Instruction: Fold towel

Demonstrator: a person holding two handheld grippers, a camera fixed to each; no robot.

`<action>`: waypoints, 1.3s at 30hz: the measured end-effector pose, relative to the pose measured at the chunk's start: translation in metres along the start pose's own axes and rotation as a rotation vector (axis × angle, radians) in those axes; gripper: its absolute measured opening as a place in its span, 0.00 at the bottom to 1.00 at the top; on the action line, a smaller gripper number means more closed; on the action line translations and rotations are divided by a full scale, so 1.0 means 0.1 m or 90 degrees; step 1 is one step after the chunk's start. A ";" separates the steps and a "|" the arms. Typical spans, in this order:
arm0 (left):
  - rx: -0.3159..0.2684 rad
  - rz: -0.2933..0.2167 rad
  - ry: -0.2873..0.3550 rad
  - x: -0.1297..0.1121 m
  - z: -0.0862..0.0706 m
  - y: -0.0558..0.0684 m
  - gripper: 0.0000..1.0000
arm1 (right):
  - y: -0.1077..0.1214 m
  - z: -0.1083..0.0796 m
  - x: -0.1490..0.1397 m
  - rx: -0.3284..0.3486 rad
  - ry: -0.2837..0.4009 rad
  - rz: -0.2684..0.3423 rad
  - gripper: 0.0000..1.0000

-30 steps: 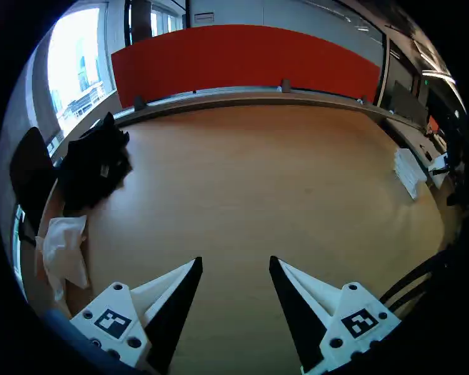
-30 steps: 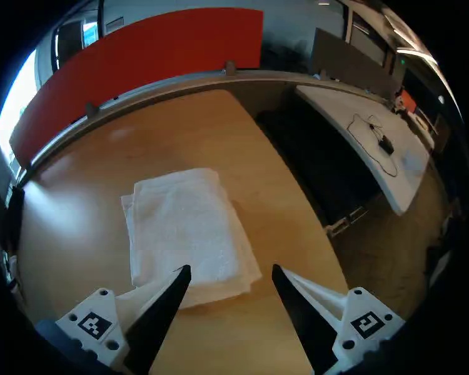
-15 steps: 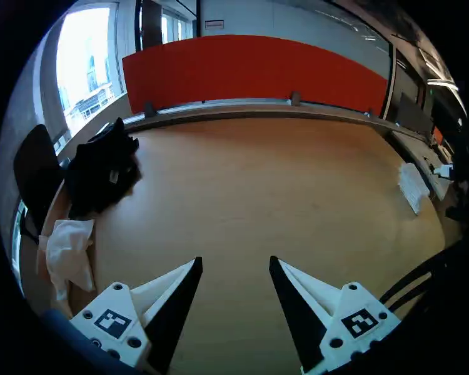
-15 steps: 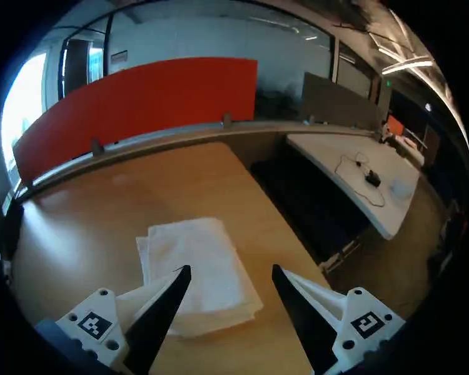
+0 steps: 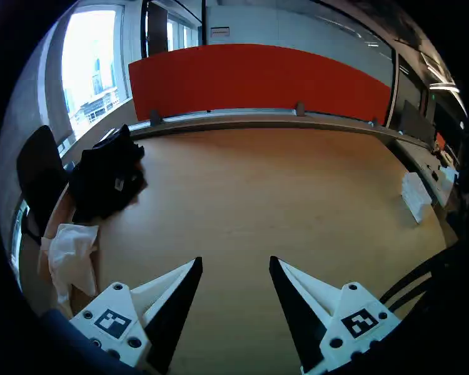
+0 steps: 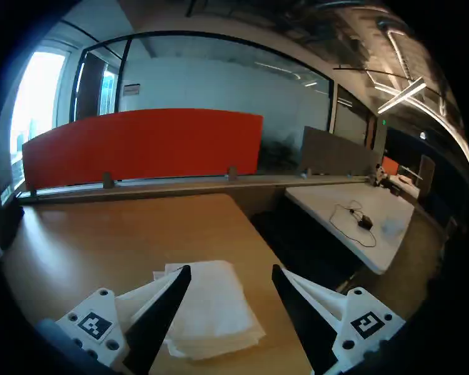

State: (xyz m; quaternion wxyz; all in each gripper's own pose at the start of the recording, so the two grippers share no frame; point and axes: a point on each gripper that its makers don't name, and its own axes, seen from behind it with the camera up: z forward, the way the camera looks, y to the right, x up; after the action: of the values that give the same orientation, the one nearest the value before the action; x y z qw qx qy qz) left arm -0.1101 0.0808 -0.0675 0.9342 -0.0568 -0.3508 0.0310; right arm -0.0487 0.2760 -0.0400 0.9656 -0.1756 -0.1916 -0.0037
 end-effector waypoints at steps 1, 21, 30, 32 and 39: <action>0.001 0.001 0.004 0.02 0.00 -0.01 0.79 | 0.00 0.00 0.02 0.000 0.004 -0.002 1.00; 0.034 -0.054 0.163 0.74 -0.07 -0.21 0.79 | -0.95 -0.31 0.78 0.130 0.120 -0.024 1.00; 0.034 -0.073 0.224 1.08 -0.15 -0.29 0.78 | -1.60 -0.54 1.06 0.197 0.158 -0.034 1.00; 0.037 -0.073 0.235 1.14 -0.17 -0.31 0.78 | -1.72 -0.58 1.10 0.205 0.163 -0.035 1.00; 0.044 -0.067 0.270 1.34 -0.22 -0.34 0.78 | -2.18 -0.73 1.17 0.241 0.169 -0.043 1.00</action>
State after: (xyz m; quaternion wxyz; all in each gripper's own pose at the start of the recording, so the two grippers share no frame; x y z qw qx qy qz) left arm 0.0056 0.0586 0.0077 0.9888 -0.0119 -0.1477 -0.0186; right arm 0.0702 0.0535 0.0139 0.9974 0.0176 -0.0657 -0.0230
